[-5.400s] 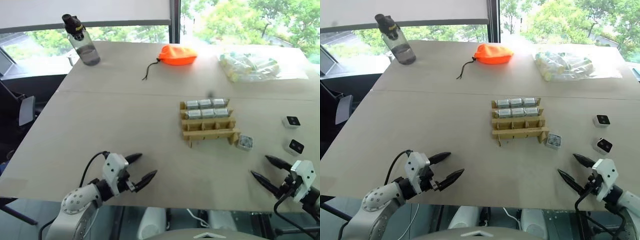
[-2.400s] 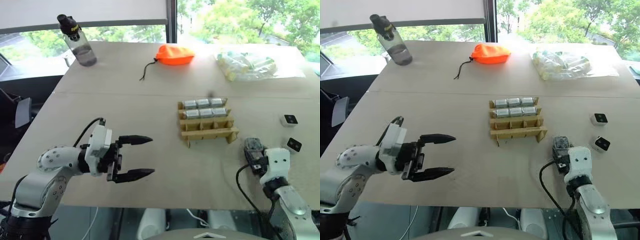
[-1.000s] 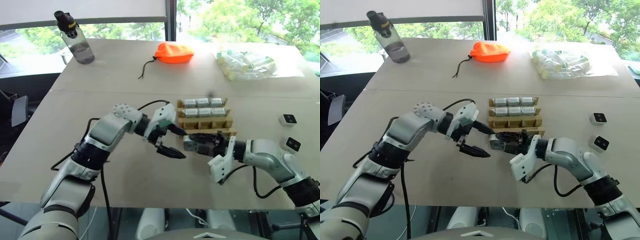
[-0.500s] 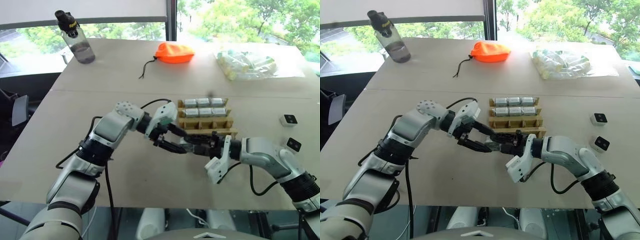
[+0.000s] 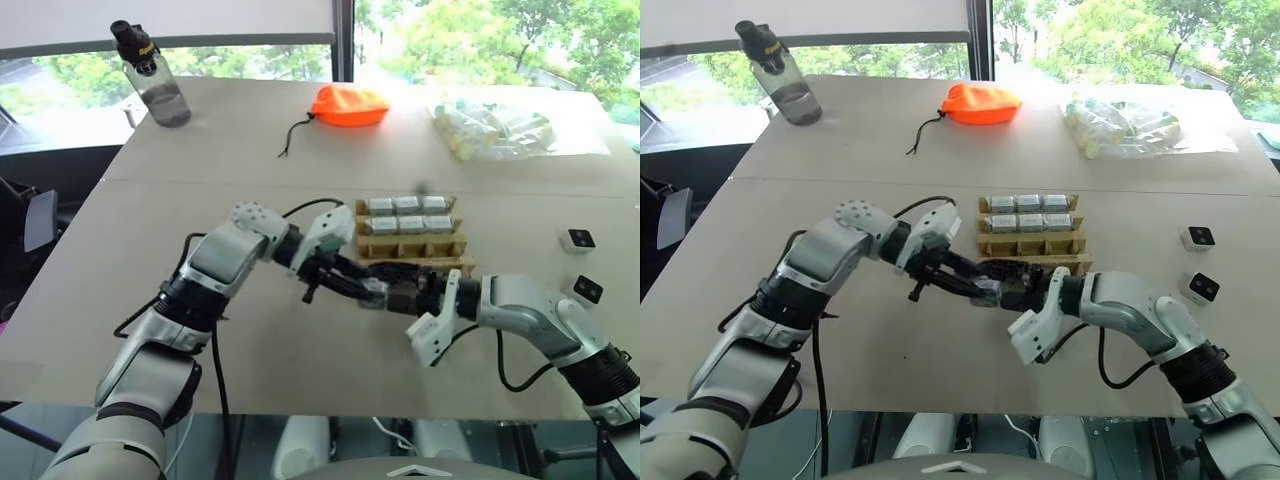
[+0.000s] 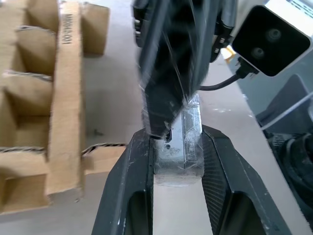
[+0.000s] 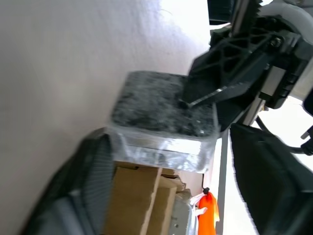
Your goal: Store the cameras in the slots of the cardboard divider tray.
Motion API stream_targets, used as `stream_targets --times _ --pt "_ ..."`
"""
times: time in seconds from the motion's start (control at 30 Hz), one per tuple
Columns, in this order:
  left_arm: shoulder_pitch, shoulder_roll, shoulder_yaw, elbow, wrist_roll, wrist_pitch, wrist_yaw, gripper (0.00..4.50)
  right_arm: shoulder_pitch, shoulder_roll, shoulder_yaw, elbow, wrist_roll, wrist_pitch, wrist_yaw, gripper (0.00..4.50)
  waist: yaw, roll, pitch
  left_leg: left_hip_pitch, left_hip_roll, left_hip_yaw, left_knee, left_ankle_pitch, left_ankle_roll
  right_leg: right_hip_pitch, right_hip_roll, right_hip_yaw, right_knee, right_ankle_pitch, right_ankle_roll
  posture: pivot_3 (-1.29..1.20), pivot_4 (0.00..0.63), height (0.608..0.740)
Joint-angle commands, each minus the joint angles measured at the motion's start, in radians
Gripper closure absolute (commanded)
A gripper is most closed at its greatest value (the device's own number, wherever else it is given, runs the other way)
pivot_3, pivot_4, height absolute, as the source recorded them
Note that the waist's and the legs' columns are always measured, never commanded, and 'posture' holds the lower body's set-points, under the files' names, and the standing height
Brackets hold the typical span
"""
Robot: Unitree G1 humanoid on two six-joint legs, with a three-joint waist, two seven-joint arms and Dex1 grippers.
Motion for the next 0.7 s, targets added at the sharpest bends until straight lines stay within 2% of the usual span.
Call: stream_targets --times 0.03,0.17,0.3,0.4,0.5,0.63,0.7 --pt "-0.040 -0.004 0.035 -0.018 -0.021 -0.013 -0.021 3.75 0.043 -0.001 -0.076 -0.058 0.089 0.021 -0.047 0.05 0.002 0.000 0.000 0.000 0.000 0.000 0.000 0.000 0.000 0.000 0.000 0.000 0.000 0.000 0.000 0.00 0.150 0.726" --pt "-0.067 -0.037 0.101 0.010 -0.068 -0.033 -0.016 3.76 0.150 -0.005 -0.145 -0.084 0.156 0.056 -0.085 0.05 0.004 -0.001 0.000 -0.001 0.000 -0.002 0.000 0.000 0.000 0.000 -0.001 -0.002 0.000 0.000 0.000 0.00 0.150 0.726" --pt "-0.108 -0.060 0.135 0.073 -0.050 -0.098 -0.001 3.76 0.285 -0.011 -0.202 -0.084 0.250 0.094 -0.095 0.05 0.002 -0.001 0.000 -0.001 0.000 -0.002 0.001 0.000 0.000 0.001 -0.002 -0.002 0.000 0.000 0.000 0.00 0.150 0.726" --pt "-0.165 -0.086 0.140 0.181 0.014 -0.164 0.063 3.76 0.457 0.007 -0.240 -0.111 0.543 0.176 -0.051 0.05 0.007 -0.001 0.001 -0.001 -0.001 -0.003 0.001 0.000 0.000 0.001 -0.001 -0.003 0.000 0.000 0.000 0.00 0.150 0.726" --pt "-0.199 -0.106 0.125 0.280 0.088 -0.268 0.106 3.76 0.571 0.045 -0.255 -0.244 0.836 0.370 -0.028 0.05 0.002 -0.001 0.001 -0.001 -0.001 -0.003 0.001 0.000 0.000 0.002 -0.001 -0.003 0.000 0.000 0.000 0.00 0.150 0.726" --pt "-0.224 -0.140 0.123 0.348 0.119 -0.327 0.106 3.76 0.695 0.070 -0.248 -0.395 1.094 0.543 -0.005 0.05 0.000 -0.001 0.001 0.001 -0.001 -0.002 0.001 0.000 0.000 0.002 -0.001 -0.001 0.001 0.000 0.000 0.00 0.150 0.726" --pt "-0.233 -0.155 0.123 0.371 0.131 -0.345 0.106 3.76 0.738 0.083 -0.261 -0.427 1.147 0.569 0.006 0.05 0.003 -0.001 0.001 0.001 -0.001 -0.003 0.001 0.000 0.000 0.002 0.000 -0.002 0.001 0.000 0.000 0.00 0.150 0.726"
